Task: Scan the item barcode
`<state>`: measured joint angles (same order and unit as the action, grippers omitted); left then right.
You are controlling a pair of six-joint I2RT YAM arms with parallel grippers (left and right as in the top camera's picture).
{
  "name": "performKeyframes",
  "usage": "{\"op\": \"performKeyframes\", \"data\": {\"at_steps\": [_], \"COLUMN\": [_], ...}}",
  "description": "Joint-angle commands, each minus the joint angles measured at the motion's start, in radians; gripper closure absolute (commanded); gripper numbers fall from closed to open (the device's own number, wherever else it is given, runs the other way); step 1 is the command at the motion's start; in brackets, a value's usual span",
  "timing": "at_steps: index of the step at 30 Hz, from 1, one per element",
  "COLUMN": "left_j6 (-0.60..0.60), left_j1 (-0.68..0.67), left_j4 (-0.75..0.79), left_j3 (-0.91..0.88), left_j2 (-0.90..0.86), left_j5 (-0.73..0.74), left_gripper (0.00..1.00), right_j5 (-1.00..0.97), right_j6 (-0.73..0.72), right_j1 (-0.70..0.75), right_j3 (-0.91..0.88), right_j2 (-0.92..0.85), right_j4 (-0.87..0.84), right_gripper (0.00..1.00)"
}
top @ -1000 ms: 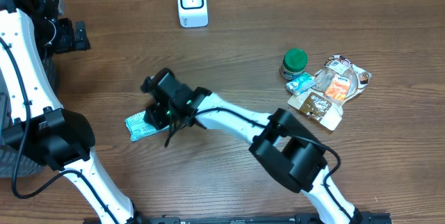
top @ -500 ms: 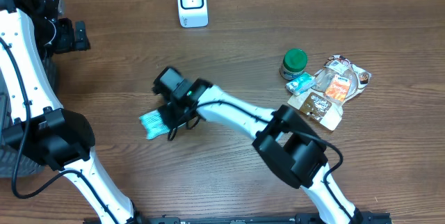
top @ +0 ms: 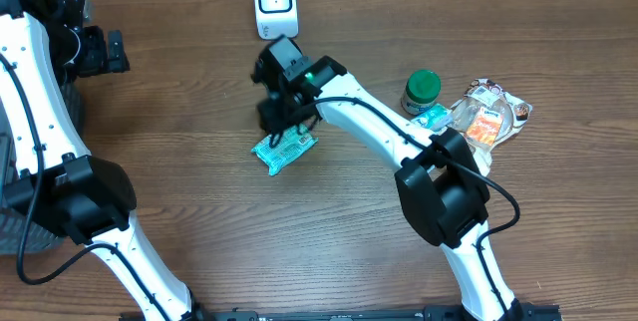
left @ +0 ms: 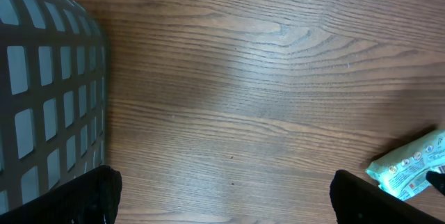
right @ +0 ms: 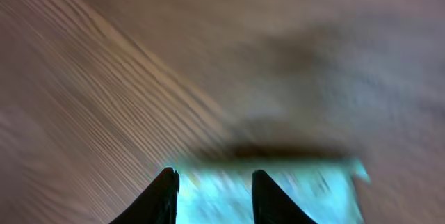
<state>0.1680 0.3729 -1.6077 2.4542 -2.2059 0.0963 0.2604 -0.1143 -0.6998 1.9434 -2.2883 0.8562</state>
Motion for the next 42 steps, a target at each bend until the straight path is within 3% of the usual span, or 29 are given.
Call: {"op": "performKeyframes", "data": {"at_steps": [1,8,10,15,22,28,33,42], "left_j6": [0.008,0.008,0.008,0.008,0.008,0.008,0.008,0.008], "left_j1": [-0.007,-0.007,-0.009,-0.009,-0.008,-0.009,-0.009,-0.009], "left_j4": [0.001,0.001,0.001,0.001,0.001,0.001,0.001,0.001], "left_j3": [0.019,0.019,0.019,0.019,0.019,0.019,0.019,0.019], "left_j2": [0.016,0.016,0.016,0.016,0.016,0.016,0.016,0.016], "left_j5": [0.004,0.005,0.005,0.004,0.005,0.005,0.005,0.004], "left_gripper": [0.00,0.01,0.00,0.00,0.00,0.01,0.00,0.00], "right_j5": [0.048,0.022,0.023,0.020,0.016,-0.174,-0.251,-0.151], "right_j6": [-0.117,-0.267,-0.280,-0.278,-0.223,-0.219,-0.217,-0.120], "right_j1": [-0.029,-0.068,-0.078,-0.098,-0.085,-0.030,0.006,0.020], "right_j3": [0.008,-0.014,-0.014,-0.014,-0.012,-0.012,-0.010,0.091], "right_j2": [-0.007,-0.065,-0.071,-0.071,-0.070,-0.070,-0.070,0.072], "right_j4": [-0.089,-0.134,-0.104,0.014,0.254,0.465,0.494,0.502], "right_gripper": [0.68,0.72,0.67,0.59,0.59,0.59,0.59,0.57]}}
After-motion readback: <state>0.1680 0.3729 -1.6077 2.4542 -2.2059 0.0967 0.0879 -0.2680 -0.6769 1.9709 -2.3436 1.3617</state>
